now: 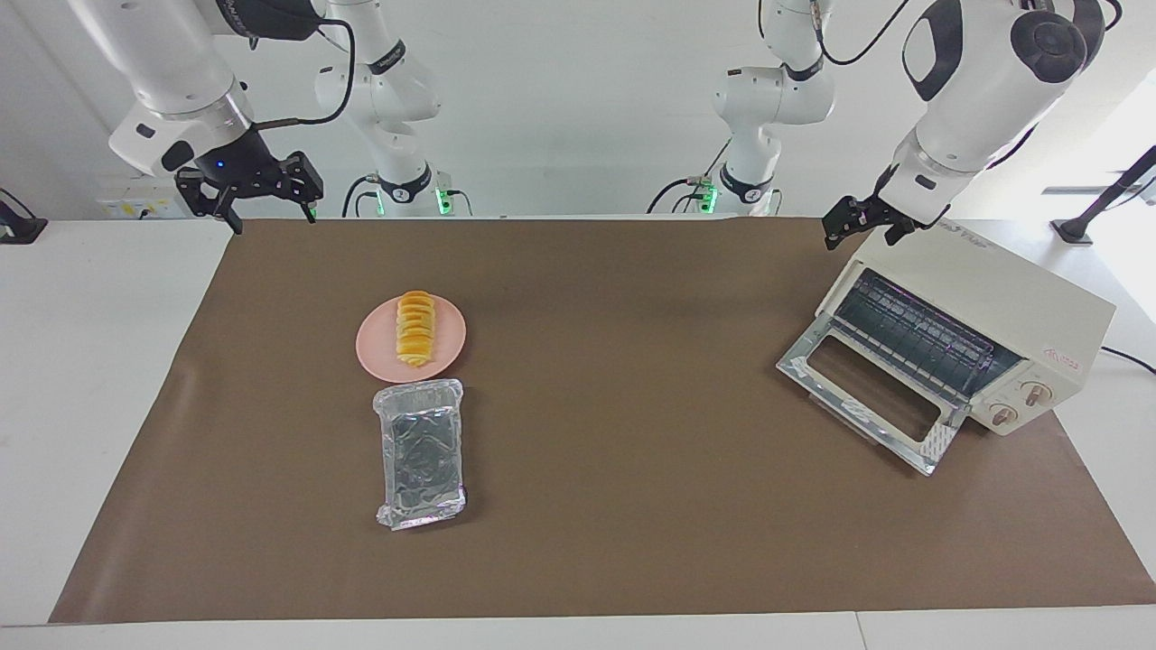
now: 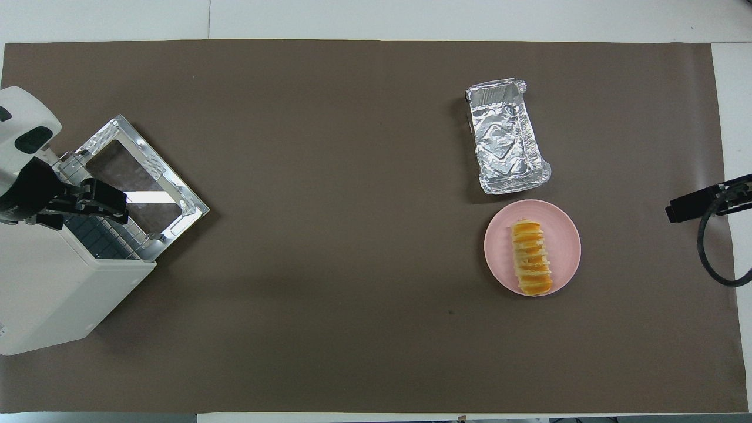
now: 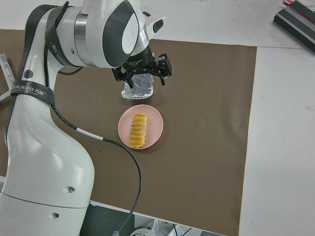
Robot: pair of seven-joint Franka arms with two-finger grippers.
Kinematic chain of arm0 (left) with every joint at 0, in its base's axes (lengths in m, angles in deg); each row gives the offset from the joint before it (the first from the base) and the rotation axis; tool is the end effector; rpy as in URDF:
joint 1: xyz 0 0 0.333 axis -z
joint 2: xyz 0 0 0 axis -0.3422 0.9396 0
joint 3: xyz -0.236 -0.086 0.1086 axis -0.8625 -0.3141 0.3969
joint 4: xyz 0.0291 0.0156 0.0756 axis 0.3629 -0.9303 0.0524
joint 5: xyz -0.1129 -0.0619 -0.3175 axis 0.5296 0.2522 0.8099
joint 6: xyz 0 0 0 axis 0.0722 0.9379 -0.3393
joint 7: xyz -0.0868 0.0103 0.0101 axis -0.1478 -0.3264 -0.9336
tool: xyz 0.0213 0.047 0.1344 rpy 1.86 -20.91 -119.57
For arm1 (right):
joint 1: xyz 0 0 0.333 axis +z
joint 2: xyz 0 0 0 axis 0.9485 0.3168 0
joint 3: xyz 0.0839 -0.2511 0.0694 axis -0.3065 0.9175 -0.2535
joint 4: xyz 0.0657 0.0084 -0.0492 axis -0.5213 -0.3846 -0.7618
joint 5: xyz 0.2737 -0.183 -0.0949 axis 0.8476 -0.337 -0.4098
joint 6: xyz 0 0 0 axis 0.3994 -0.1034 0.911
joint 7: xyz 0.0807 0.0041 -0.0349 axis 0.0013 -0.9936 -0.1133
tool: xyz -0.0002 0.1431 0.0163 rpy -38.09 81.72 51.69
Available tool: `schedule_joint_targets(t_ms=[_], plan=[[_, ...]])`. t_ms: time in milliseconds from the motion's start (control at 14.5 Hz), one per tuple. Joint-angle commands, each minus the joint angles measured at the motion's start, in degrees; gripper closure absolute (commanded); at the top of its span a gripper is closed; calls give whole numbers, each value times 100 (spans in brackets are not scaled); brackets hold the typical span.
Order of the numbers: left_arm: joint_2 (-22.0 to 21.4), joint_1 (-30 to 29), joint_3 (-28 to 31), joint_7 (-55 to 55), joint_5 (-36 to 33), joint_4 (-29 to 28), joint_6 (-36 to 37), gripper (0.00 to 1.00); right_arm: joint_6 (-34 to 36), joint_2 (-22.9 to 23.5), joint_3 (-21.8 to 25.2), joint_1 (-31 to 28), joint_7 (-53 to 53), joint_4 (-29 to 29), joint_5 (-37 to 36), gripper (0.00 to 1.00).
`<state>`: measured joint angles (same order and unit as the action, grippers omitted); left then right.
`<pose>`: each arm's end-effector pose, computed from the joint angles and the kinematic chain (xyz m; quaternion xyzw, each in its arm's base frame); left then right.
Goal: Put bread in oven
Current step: 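Move the right gripper toward the bread slices on the pink plate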
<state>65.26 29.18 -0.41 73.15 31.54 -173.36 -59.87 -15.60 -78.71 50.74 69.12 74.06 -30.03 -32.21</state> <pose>0.4696 -0.0553 0.5073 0.9953 0.0035 -0.0963 0.0012 0.4699 -0.0143 0.5477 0.9937 0.0991 -0.0522 0.0100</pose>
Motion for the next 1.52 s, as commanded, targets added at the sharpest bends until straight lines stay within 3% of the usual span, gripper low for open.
schedule_joint_targets(t_ms=[0, 414, 690, 897, 1241, 1448], plan=[[-128, -55, -31, -42, -89, -93, 11, 0, 6, -135, -28, -58, 73, -147, 22, 0], [-128, -55, -31, -42, -89, -93, 2, 0, -99, -222, -45, -23, 135, -304, 13, 0], [-128, -73, -22, -51, -89, -93, -7, 0, -1029, -626, -45, 406, 38, -1427, 31, 0], [-128, -73, -22, -51, -89, -93, -16, 0, -1951, -619, -72, 617, -242, -2262, 66, 0], [-128, -73, -22, -42, -89, -102, -7, 0, -3358, 381, -72, 1066, -944, -2625, 84, 0], [-128, -64, -22, -42, -89, -119, -7, 0, -4665, 515, -80, 1155, -1034, -3378, 84, 0]])
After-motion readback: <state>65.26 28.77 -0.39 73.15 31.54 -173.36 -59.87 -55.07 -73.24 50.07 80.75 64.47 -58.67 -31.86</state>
